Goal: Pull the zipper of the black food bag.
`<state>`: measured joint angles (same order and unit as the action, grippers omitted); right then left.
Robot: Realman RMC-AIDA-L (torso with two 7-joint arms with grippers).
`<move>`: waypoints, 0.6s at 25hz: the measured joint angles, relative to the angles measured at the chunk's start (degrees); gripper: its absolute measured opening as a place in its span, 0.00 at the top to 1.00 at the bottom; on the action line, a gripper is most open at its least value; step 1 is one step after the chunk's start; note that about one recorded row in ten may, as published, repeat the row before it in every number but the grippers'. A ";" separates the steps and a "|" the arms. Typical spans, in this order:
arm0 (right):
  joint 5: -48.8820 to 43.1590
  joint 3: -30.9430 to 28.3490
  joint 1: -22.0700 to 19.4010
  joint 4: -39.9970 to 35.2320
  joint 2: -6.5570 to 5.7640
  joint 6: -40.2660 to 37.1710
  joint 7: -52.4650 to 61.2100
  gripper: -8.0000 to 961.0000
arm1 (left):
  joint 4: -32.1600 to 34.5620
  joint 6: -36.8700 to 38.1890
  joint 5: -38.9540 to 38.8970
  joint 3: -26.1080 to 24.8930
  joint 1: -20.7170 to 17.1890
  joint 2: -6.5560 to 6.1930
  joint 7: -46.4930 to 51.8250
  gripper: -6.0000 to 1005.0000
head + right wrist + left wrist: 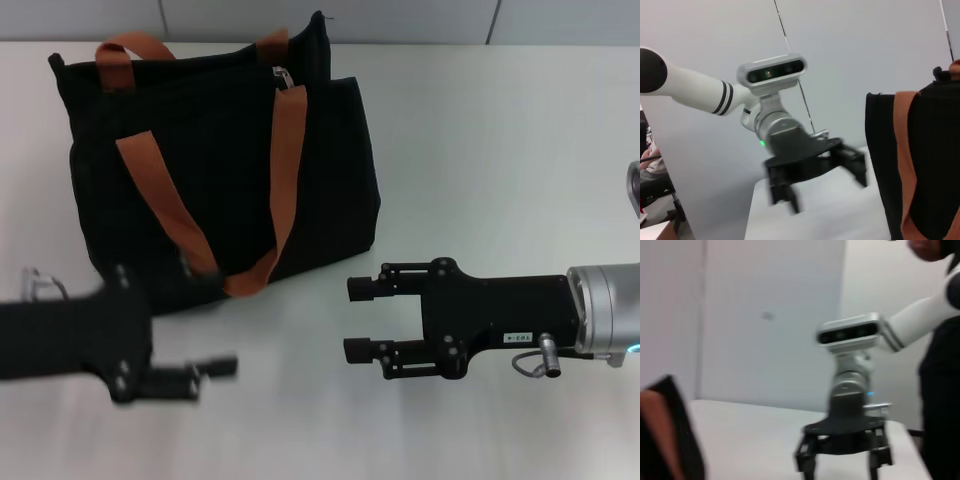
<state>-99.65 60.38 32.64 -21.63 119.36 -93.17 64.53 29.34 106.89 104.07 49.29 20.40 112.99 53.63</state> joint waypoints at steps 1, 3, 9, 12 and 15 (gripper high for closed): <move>-0.46 0.01 -0.04 0.06 0.00 0.01 -0.05 0.28 | -0.08 0.58 1.49 0.01 0.00 0.66 0.06 0.19; -1.42 0.05 -0.13 0.24 -0.01 0.08 -0.32 0.28 | -0.19 -0.21 3.35 -0.09 0.05 1.38 0.22 0.19; -2.07 0.06 -0.55 1.84 -0.01 0.25 -3.35 0.28 | -1.01 -1.28 5.84 -0.14 0.21 2.05 0.48 0.19; -2.09 -0.12 -0.96 2.05 -0.01 0.32 -4.14 0.28 | -1.09 -0.60 5.88 -0.43 -0.06 1.90 0.51 0.19; -2.11 -0.27 -0.98 2.21 -0.01 0.35 -4.39 0.28 | -1.11 -0.54 5.90 -0.45 -0.18 1.85 0.51 0.19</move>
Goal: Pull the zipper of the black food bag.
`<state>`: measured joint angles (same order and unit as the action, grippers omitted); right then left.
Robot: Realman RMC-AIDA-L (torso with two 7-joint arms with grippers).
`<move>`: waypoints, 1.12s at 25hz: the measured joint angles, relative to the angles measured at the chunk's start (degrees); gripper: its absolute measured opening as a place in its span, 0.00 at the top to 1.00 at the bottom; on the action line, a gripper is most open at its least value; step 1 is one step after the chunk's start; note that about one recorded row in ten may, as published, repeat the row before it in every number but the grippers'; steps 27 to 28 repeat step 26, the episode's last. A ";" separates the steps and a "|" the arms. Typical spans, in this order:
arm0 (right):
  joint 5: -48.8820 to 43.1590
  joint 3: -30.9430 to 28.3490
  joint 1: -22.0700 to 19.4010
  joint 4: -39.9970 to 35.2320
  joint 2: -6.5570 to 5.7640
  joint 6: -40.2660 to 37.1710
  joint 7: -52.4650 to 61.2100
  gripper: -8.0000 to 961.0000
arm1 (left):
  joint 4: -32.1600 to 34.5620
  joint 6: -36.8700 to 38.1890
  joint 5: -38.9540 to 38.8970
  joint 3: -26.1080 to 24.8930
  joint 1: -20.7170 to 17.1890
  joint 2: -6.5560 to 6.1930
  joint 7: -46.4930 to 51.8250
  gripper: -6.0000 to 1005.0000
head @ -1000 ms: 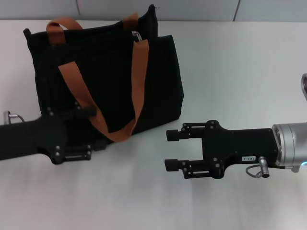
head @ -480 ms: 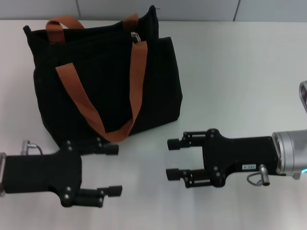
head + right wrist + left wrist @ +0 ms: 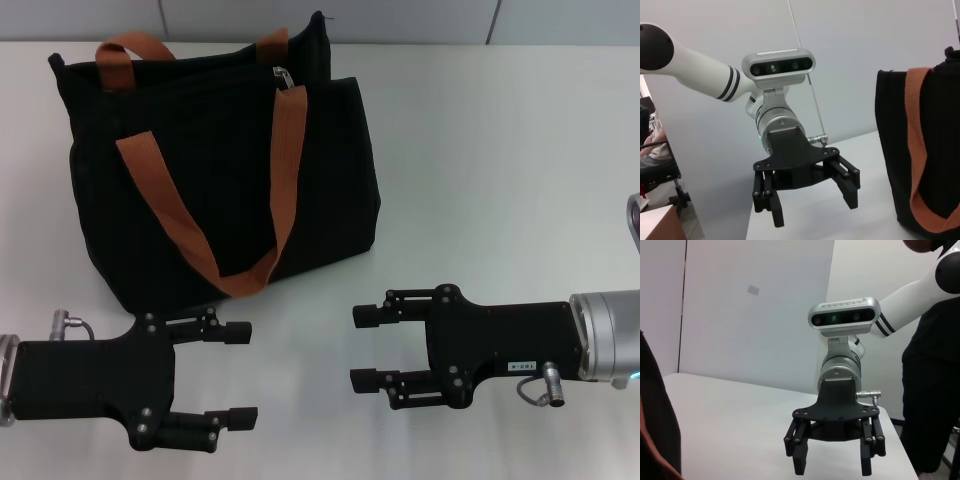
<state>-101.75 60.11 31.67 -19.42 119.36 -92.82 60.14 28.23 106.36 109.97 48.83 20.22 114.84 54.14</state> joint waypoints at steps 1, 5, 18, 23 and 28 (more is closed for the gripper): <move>-0.01 -0.01 0.00 0.00 0.00 0.01 -0.03 0.28 | -0.01 0.01 0.00 0.01 -0.04 0.00 0.00 0.19; -0.02 -0.07 0.00 0.00 0.00 0.02 -0.08 0.28 | -0.02 0.06 0.04 0.12 -0.09 -0.02 0.00 0.19; -0.03 0.21 0.06 0.00 0.00 0.00 -0.19 0.28 | -0.02 0.08 0.00 -0.09 -0.10 -0.03 0.00 0.19; -0.03 0.26 0.02 0.00 0.00 0.01 -0.20 0.28 | -0.02 0.15 -0.09 -0.06 -0.18 0.00 0.00 0.19; -0.03 0.27 -0.08 0.00 0.00 0.01 -0.20 0.28 | -0.02 0.16 -0.17 -0.06 -0.19 -0.04 0.00 0.19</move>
